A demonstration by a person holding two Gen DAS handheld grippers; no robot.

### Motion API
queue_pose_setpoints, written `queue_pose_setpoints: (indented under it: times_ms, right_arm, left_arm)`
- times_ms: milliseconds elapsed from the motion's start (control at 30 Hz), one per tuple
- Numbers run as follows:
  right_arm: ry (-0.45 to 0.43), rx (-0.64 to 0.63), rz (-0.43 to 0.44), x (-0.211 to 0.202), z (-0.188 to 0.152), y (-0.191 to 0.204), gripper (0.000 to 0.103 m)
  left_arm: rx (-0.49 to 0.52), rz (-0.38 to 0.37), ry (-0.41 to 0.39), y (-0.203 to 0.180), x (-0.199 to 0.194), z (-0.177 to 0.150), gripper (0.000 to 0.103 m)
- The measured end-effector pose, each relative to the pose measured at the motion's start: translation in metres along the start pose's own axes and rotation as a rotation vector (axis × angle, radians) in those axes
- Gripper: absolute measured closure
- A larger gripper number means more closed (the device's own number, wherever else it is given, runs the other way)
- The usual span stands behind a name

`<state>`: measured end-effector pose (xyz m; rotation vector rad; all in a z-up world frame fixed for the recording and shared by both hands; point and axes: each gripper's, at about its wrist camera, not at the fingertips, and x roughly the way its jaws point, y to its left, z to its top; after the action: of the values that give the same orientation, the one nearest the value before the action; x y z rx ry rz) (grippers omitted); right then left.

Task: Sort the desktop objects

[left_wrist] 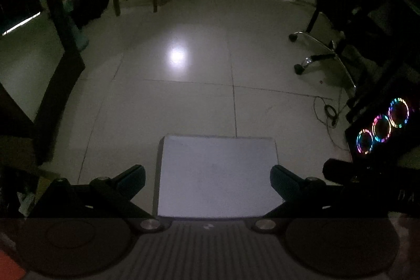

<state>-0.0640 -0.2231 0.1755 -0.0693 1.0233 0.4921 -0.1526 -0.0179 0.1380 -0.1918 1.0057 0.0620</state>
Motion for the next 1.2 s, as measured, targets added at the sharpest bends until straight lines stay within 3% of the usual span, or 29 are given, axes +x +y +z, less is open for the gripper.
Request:
queue_pose_setpoints:
  times_ms: [200,400,667,900,1200]
  right_arm:
    - [-0.028,0.056,-0.063,-0.018,-0.048,-0.007,0.0]
    - [-0.049,0.026,-0.134,-0.025,-0.07,-0.005,0.0]
    - [-0.003,-0.107,-0.214,-0.014,-0.09,0.001,0.0]
    - [0.032,-0.108,-0.264,0.005,-0.092,0.004,0.0]
    - [0.047,-0.105,-0.251,0.01,-0.089,0.0,0.0]
  left_arm:
    - [0.035,0.027,-0.044,-0.005,-0.02,-0.045,0.0]
    - [0.06,0.049,-0.059,-0.01,-0.019,-0.077,0.0]
    - [0.023,0.025,-0.06,-0.01,-0.016,-0.087,0.0]
    - [0.021,0.058,-0.018,-0.016,-0.001,-0.086,0.001]
    - [0.026,0.057,-0.017,-0.009,-0.003,-0.087,0.001]
